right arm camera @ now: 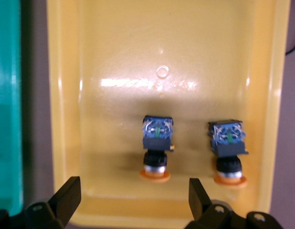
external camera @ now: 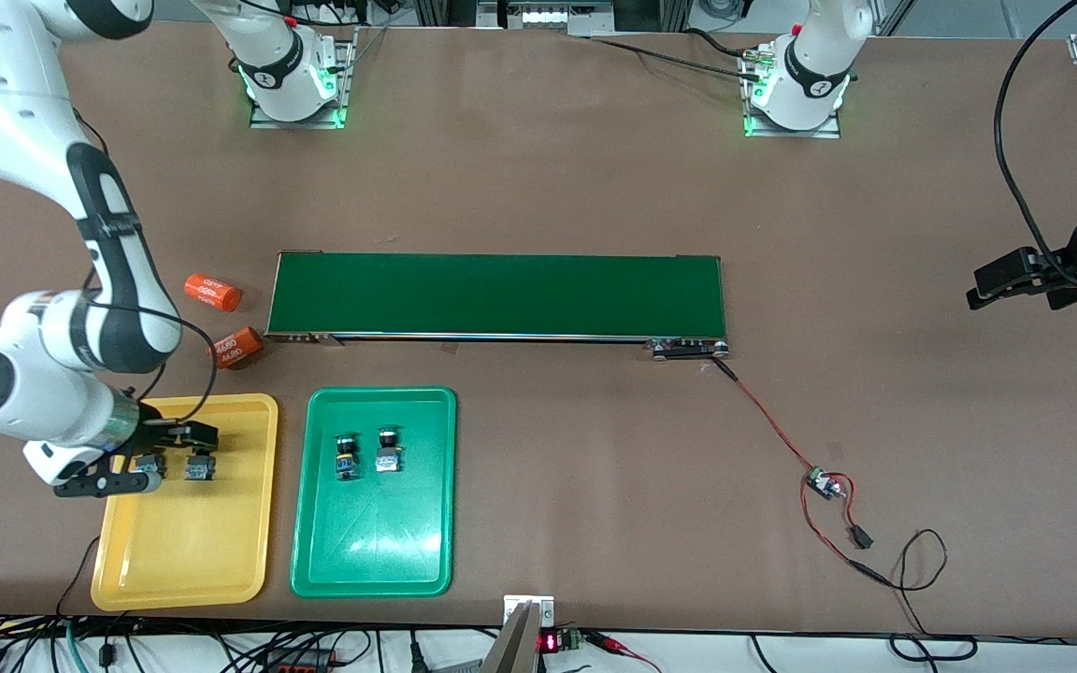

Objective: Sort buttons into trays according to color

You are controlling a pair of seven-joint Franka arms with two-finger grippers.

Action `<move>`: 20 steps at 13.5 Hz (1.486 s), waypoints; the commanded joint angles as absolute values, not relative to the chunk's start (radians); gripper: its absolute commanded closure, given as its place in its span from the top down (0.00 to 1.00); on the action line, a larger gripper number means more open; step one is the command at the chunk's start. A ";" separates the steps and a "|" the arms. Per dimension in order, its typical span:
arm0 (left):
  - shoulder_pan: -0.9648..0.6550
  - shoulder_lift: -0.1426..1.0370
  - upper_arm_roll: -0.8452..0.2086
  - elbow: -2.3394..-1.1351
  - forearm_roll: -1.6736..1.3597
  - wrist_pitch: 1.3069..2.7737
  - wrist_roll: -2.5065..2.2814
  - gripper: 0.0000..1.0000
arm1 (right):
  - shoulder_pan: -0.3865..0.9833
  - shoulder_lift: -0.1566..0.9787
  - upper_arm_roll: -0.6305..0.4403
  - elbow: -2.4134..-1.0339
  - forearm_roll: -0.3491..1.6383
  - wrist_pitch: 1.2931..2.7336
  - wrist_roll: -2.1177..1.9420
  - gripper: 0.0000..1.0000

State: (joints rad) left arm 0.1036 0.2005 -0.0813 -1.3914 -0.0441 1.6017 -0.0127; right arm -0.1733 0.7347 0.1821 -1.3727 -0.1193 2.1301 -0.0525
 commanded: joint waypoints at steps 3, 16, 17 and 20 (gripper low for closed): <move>0.106 0.178 -0.084 -1.408 -0.026 1.598 -0.015 1.00 | -0.172 0.534 0.183 -1.399 -0.092 1.860 -0.060 1.00; 0.104 0.176 -0.086 -1.407 -0.026 1.609 -0.002 1.00 | -0.034 -0.073 0.094 -1.761 -0.069 1.645 -0.012 1.00; 0.104 0.176 -0.089 -1.407 -0.028 1.611 -0.002 1.00 | -0.035 -0.074 0.092 -1.763 -0.069 1.644 -0.012 1.00; 0.104 0.178 -0.091 -1.408 -0.026 1.621 -0.002 1.00 | -0.035 -0.069 0.022 -1.761 -0.029 1.643 -0.009 1.00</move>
